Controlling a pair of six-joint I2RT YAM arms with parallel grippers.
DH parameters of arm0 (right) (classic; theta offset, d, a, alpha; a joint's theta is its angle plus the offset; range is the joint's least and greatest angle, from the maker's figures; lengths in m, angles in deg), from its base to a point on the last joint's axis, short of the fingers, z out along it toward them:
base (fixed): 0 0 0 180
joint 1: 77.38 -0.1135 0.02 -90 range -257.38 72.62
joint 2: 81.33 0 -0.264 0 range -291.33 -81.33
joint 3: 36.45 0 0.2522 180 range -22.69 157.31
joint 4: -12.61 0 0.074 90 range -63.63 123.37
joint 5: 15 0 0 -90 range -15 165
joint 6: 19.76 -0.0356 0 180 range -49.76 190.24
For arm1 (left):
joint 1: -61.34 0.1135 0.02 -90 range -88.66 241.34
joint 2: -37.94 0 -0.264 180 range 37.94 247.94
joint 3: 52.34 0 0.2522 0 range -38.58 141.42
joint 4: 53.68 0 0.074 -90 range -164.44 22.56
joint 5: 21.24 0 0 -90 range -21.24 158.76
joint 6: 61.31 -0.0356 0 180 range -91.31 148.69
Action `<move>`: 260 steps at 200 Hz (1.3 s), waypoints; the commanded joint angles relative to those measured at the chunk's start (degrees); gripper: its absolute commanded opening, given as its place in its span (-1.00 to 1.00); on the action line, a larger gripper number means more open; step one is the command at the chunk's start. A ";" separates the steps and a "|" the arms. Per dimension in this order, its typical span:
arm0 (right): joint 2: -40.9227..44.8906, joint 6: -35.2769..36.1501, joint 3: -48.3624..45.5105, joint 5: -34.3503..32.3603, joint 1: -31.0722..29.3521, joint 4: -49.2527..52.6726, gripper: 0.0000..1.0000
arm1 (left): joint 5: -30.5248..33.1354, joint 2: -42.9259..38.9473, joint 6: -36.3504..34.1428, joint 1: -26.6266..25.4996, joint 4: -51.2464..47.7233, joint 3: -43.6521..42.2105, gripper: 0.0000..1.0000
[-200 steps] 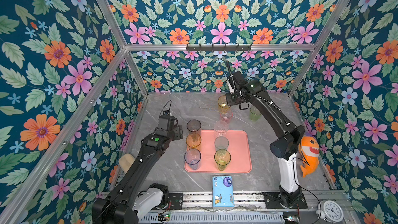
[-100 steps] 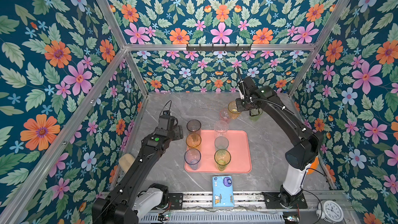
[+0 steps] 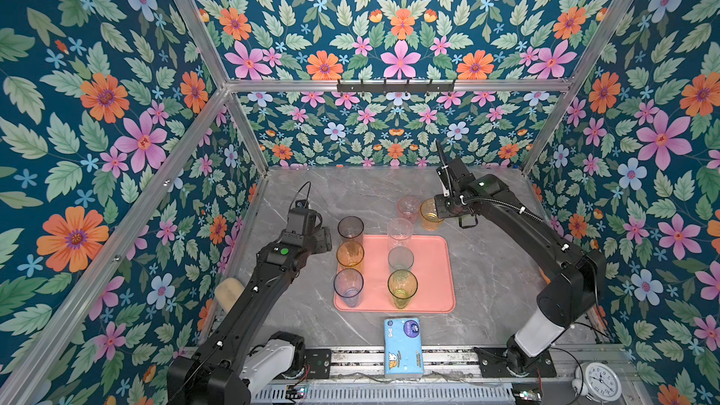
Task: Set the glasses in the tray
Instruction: 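Carry the yellow cup with the right gripper over the tray's far corner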
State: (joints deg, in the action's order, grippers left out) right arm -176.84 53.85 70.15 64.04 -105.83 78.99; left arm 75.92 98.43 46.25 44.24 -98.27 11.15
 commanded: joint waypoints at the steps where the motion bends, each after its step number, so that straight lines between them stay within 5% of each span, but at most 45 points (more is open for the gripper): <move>1: 2.62 -1.62 -2.75 0.95 -0.02 -3.07 -1.00 | -0.15 0.02 -0.19 0.05 1.03 -0.16 0.63; 140: 9.17 -6.24 -24.02 4.35 -0.86 -13.70 -1.00 | -0.90 0.24 -0.09 -0.03 1.30 -0.01 0.63; 260: 5.75 -7.07 -25.74 1.12 -0.43 -17.03 -1.00 | -0.96 -0.02 -0.08 0.02 1.21 -0.25 0.63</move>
State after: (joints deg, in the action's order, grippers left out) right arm -170.13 47.89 44.16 66.69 -106.64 63.23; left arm 74.93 98.49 46.39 44.24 -97.92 11.05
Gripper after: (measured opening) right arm 0.068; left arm 0.812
